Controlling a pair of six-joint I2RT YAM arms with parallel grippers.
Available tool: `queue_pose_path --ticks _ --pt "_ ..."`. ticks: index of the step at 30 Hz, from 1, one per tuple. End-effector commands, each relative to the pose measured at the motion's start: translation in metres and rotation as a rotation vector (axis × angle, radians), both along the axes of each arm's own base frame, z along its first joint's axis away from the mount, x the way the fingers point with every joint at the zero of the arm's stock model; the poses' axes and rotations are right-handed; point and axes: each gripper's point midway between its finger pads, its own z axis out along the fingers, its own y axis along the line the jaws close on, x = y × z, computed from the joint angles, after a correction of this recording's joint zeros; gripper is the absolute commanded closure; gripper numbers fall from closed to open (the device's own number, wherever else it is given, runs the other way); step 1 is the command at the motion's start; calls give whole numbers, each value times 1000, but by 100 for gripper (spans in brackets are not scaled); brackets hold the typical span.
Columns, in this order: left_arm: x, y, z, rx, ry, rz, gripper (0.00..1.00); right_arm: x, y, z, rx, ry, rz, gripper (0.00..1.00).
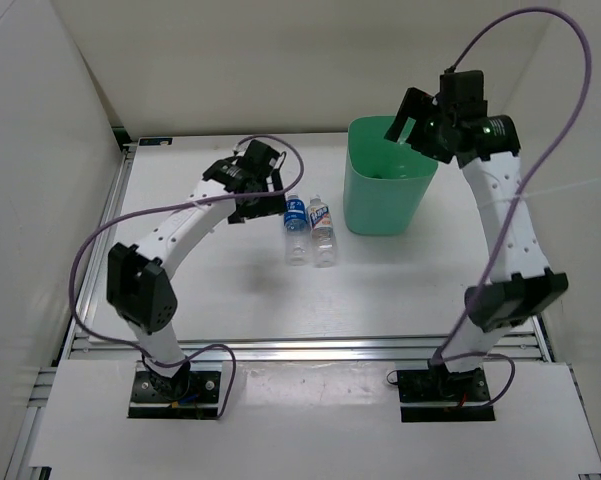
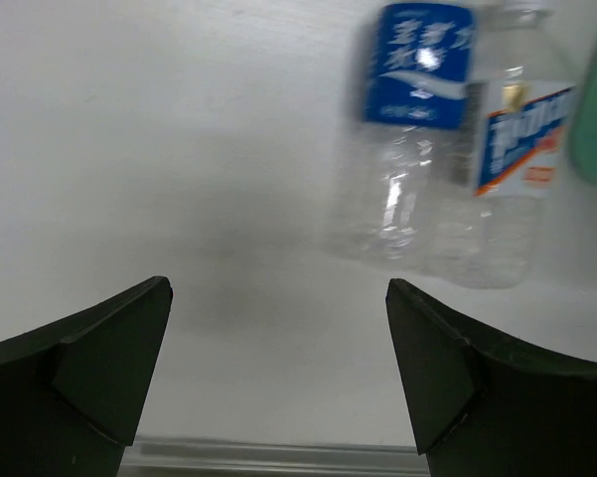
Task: Put the plastic bottles in the bin
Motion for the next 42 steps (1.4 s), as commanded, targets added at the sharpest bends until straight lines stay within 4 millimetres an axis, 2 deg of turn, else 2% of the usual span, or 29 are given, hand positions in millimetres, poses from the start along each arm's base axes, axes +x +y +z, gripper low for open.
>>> queue_pose_path --ticks 1,2,4,8,9,10,12,16,18,20,22,24,27,31,32,35,37,38,40,41,42 --pt "35 -54 -5 -153 -3 -160 0 -49 10 32 52 -65 50 0" --pt "32 -68 -8 -209 32 -201 0 -56 14 28 56 -52 69 0" --pt "43 -83 -17 -244 39 -224 0 -64 15 20 60 -27 81 0" --pt "50 -85 -44 -237 95 -207 0 -76 14 26 29 -36 114 0" --pt "52 -87 -46 -236 97 -206 0 -79 11 35 29 -62 107 0" --pt "53 -87 -57 -227 118 -203 0 -81 10 38 23 -73 113 0" --pt "56 -85 -60 -234 121 -199 0 -89 6 46 21 -99 103 0" --pt "65 -89 -83 -243 153 -197 0 -103 -1 42 4 -94 96 0" --pt "70 -94 -84 -255 147 -203 0 -109 -6 41 -4 -99 93 0" --pt "68 -96 -95 -256 174 -206 0 -110 -10 44 -10 -109 89 0" --pt "63 -93 -103 -247 196 -202 0 -110 -14 38 -15 -90 79 0" --pt "57 -84 -115 -233 228 -186 7 -112 -17 41 -25 -101 76 0" --pt "52 -85 -122 -251 249 -187 25 -112 -17 38 -27 -93 76 0" --pt "53 -79 -126 -242 253 -172 30 -117 -16 30 -25 -75 85 0" --pt "54 -78 -122 -237 240 -168 33 -118 -15 30 -20 -74 93 0" --pt "73 -78 -87 -262 148 -144 36 -120 -15 25 -22 -60 93 0" --pt "94 -80 -45 -306 46 -130 40 -119 -13 26 -15 -69 100 0" --pt "100 -82 -33 -318 16 -119 40 -118 -13 24 -15 -67 100 0" --pt "116 -86 7 -350 -83 -106 40 -118 -11 24 -9 -66 109 0" --pt "121 -89 20 -374 -110 -96 40 -118 -11 24 -9 -66 109 0" --pt "129 -93 48 -402 -172 -106 41 -116 -10 21 -11 -57 109 0"
